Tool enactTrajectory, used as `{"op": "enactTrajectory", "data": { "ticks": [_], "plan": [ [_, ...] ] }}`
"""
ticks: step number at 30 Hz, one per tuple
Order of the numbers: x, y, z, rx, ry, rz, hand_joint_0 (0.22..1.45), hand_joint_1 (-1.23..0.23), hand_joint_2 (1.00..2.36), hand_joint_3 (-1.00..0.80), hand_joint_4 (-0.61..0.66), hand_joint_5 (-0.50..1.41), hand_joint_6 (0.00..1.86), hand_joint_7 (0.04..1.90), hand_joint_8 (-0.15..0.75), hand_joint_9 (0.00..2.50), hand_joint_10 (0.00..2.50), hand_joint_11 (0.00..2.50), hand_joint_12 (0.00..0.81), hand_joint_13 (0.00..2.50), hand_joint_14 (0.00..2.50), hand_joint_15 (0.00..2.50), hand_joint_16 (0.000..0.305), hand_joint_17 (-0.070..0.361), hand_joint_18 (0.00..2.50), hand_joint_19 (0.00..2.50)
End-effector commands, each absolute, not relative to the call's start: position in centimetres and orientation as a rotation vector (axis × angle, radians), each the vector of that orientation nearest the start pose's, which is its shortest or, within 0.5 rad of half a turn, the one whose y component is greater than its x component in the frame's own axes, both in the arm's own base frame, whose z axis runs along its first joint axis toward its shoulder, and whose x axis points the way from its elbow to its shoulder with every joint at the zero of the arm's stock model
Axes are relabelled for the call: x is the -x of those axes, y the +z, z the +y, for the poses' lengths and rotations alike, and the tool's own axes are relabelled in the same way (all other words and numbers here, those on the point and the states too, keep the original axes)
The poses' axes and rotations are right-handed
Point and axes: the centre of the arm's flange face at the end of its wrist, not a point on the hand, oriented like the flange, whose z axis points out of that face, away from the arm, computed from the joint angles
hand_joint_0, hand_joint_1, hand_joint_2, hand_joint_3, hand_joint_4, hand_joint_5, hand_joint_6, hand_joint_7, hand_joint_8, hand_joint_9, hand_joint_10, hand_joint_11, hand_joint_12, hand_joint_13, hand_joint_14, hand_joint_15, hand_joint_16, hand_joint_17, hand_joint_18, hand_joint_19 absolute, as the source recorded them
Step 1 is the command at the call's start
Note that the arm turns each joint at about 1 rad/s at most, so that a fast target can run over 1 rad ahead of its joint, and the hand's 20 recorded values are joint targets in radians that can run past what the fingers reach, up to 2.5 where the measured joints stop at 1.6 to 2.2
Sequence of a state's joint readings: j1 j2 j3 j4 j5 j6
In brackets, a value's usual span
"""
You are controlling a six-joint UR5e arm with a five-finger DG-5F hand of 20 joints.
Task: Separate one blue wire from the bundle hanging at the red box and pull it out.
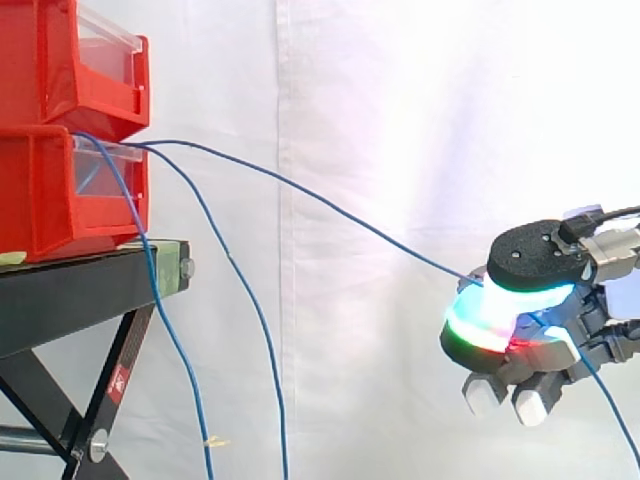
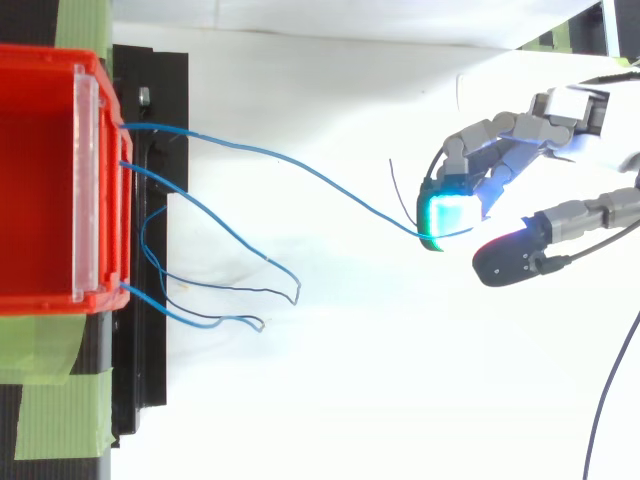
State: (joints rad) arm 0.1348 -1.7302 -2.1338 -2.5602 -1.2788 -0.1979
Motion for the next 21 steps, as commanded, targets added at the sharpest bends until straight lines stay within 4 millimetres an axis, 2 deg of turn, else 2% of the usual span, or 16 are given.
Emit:
{"op": "enactTrajectory", "data": {
  "ticks": [1,21],
  "plan": [
    [-45.99,21.06,-10.09,-1.211,0.862,1.311,0.61,-0.76,1.03,0.0,0.15,-0.15,0.8,1.35,0.324,0.9,0.02,1.34,0.379,0.49,0.02,0.62,0.05,0.112,0.46,0.71],
    [-45.99,21.06,-10.11,-1.211,0.861,1.31,0.61,-0.76,1.03,0.0,0.15,-0.15,0.8,1.34,0.323,0.9,0.02,1.34,0.381,0.49,0.02,0.63,0.05,0.113,0.46,0.71]
  ]
}}
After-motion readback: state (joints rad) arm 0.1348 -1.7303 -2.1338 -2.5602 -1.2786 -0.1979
